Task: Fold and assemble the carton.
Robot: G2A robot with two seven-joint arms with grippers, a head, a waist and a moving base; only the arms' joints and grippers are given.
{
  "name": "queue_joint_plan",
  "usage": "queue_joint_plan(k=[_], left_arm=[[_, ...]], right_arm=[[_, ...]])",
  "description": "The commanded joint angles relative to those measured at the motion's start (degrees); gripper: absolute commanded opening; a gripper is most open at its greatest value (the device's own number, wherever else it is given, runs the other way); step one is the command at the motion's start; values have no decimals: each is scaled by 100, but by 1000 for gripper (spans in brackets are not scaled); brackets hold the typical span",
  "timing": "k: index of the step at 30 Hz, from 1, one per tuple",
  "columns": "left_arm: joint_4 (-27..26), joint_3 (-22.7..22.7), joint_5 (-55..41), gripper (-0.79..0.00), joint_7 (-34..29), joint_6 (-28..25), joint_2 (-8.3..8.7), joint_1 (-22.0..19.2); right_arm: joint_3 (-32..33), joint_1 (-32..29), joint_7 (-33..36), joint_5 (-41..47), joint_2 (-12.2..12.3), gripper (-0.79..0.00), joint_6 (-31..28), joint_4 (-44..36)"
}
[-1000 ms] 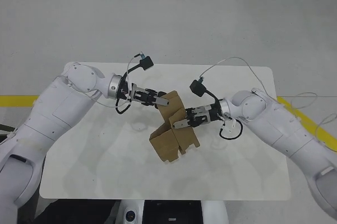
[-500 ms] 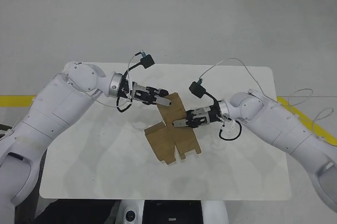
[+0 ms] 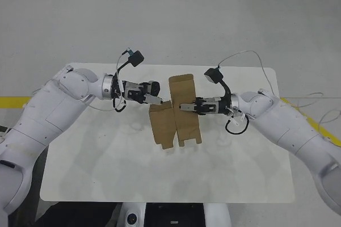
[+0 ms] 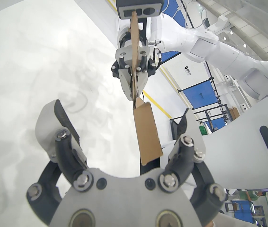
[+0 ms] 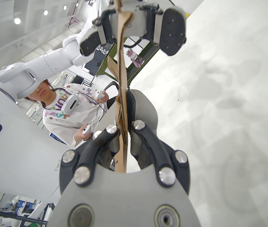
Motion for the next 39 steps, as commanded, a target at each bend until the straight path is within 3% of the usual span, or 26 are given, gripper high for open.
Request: queue_joint_plan(k=[1,13,14,15,18,32,33,35,36,37,39], left_arm=[[-55,36,18,0,29,-26,23,36],[-181,367,-33,0,10,-8,30,16],[-193,393,-36,-326,10,-8,25,2],[-202,417,-48,-474,14,-12,21,-10],[-221,490,-79,-785,20,-18,12,-42],[-153,756,-413,-785,47,-45,30,-152],[-131,752,-530,-785,65,-63,32,-137],[-102,748,-650,-785,32,-30,40,-145],[-97,750,-671,-785,14,-12,45,-153],[-96,750,-724,-785,-4,6,50,-151],[-81,754,-801,-785,-94,95,65,-159]], right_arm=[[108,-38,1,143,-18,-785,1,112],[871,-331,1,288,-211,-785,1,385],[910,-352,1,266,-227,-785,1,407],[945,-370,1,234,-243,-785,1,437],[1049,-430,1,195,-293,-785,1,496],[1464,-593,38,-111,-422,-785,38,634],[1489,-608,38,-120,-430,-754,38,623],[1529,-618,70,-177,-442,-397,70,617],[1553,-622,83,-197,-446,-74,84,614],[1580,-628,102,-200,-448,0,102,617],[1634,-641,169,-199,-442,0,169,630]])
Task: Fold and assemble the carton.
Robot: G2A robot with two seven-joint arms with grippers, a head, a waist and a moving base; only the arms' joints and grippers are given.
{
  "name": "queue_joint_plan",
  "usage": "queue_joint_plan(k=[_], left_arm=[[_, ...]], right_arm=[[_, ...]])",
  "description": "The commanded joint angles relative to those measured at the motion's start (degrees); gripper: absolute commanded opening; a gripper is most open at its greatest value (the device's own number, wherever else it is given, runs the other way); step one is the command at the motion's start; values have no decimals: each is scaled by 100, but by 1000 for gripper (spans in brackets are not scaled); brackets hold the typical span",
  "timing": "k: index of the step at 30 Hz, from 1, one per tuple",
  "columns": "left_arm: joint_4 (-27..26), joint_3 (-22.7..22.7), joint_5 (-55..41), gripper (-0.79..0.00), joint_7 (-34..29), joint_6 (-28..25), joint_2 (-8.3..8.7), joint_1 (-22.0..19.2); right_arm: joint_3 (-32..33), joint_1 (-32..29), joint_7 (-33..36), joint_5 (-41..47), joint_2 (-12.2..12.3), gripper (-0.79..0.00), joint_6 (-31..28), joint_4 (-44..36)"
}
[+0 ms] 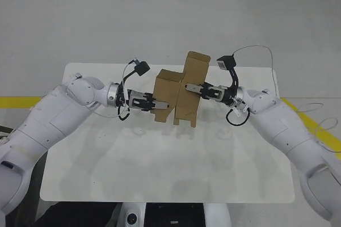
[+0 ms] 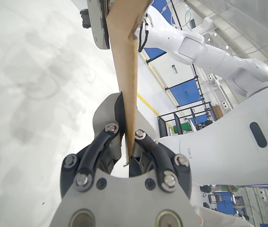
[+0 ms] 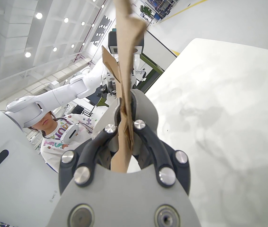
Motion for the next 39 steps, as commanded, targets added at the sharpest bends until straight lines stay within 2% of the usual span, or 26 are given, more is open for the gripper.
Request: queue_joint_plan(k=[1,8,14,21,28,30,31,32,39], left_arm=[[12,9,-87,-785,-132,134,16,-11],[-81,-12,-566,-785,-1063,1063,80,-107],[-177,-30,-545,-785,-1809,1809,122,-147],[-360,-78,-569,-785,-2245,2245,121,-78],[-492,-114,-475,-785,-2444,2443,102,-10],[-499,-125,-466,-785,-2494,2493,100,6],[-507,-134,-464,-785,-2520,2519,100,9],[-517,-144,-459,-785,-2535,2534,99,14],[-566,-212,-468,-785,-2647,2645,104,78]], right_arm=[[46,-5,94,-4,16,0,95,11],[286,-35,575,-159,234,0,575,-46],[496,-238,1101,-123,519,0,1101,-415],[727,-547,1527,-67,799,0,1526,-894],[755,-736,1914,51,913,0,1913,-1432],[766,-761,1996,92,933,-68,1995,-1519],[765,-771,2044,100,942,-296,2043,-1549],[766,-779,2087,107,950,-409,2086,-1566],[765,-825,2185,158,961,-597,2183,-1611]])
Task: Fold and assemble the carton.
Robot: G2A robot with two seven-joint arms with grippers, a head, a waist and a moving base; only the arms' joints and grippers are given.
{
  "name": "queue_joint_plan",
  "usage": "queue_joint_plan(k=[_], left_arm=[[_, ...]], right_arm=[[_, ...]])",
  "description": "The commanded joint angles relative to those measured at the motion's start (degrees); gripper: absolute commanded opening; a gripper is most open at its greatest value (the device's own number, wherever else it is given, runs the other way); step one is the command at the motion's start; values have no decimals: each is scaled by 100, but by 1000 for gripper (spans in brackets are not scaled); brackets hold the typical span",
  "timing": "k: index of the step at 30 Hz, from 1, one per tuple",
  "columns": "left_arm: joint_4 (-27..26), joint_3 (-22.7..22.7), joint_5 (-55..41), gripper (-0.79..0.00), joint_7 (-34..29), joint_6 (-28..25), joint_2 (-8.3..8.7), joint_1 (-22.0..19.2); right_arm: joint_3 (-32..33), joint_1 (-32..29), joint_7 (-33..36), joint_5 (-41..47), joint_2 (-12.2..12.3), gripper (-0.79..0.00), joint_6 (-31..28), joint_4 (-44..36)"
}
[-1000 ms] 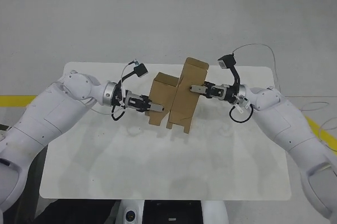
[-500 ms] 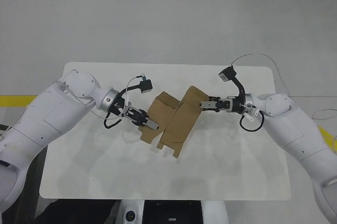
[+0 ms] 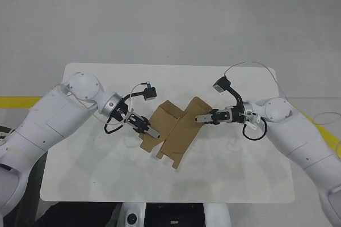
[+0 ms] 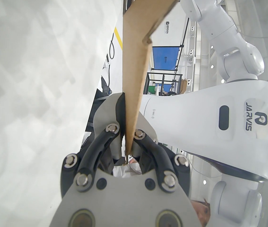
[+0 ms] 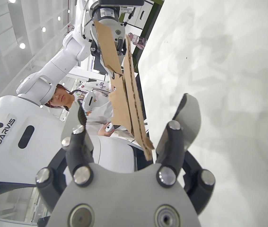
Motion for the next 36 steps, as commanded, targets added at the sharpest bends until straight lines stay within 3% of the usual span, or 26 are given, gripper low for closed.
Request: queue_joint_plan(k=[1,5,10,11,12,13,14,18,27,36], left_arm=[[-7,-16,7,-785,-16,17,2,21],[0,-53,3,-785,-52,52,7,66],[58,-159,-102,-785,-55,55,15,131],[66,-176,-102,-727,-67,67,15,141],[74,-195,-97,-523,-71,71,16,151],[74,-213,-100,-135,-73,73,15,163],[81,-236,-115,0,-65,65,15,177],[116,-336,-126,0,3,-2,12,226],[600,-799,-379,0,804,-802,-20,503],[893,-1023,-521,0,1137,-1134,-116,789]], right_arm=[[-4,0,8,7,-5,-619,8,6],[-19,5,22,47,-25,-785,22,15],[-39,6,34,117,-56,-785,34,19],[-40,7,32,123,-61,-785,32,25],[-39,3,29,139,-66,-785,29,31],[-34,-2,20,166,-72,-785,19,30],[-28,-10,5,187,-76,-785,5,35],[44,-28,-143,201,-84,-785,-142,174],[263,-67,-849,63,-136,-785,-847,598],[360,-69,-1285,-37,-299,-785,-1278,1056]])
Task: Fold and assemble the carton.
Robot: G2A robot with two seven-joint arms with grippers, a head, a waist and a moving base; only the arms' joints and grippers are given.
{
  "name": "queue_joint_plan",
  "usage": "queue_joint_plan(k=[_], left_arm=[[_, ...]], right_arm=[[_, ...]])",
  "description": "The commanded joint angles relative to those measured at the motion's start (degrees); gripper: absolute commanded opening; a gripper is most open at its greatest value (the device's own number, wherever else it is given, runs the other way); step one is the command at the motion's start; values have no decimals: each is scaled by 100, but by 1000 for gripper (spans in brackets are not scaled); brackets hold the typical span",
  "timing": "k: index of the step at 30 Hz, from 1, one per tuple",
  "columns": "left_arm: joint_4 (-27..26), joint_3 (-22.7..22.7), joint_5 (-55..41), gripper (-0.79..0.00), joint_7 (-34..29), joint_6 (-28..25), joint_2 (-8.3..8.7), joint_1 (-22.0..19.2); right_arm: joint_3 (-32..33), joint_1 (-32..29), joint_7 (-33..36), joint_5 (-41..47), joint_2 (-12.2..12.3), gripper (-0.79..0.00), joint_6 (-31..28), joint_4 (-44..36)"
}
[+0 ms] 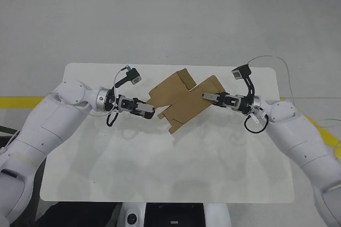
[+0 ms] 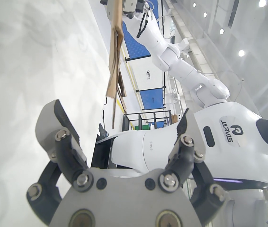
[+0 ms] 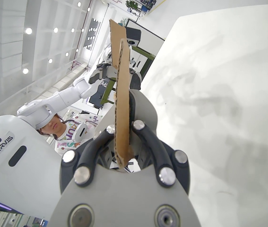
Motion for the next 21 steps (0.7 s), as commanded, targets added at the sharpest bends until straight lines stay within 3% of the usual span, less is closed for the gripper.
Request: queue_joint_plan(k=[1,21], left_arm=[[62,-58,-45,0,107,-103,-24,53],[-34,-561,-16,0,-87,90,-166,356]], right_arm=[[-2,12,-38,-58,-40,-785,-16,65],[201,14,-493,-772,-308,-785,4,508]])
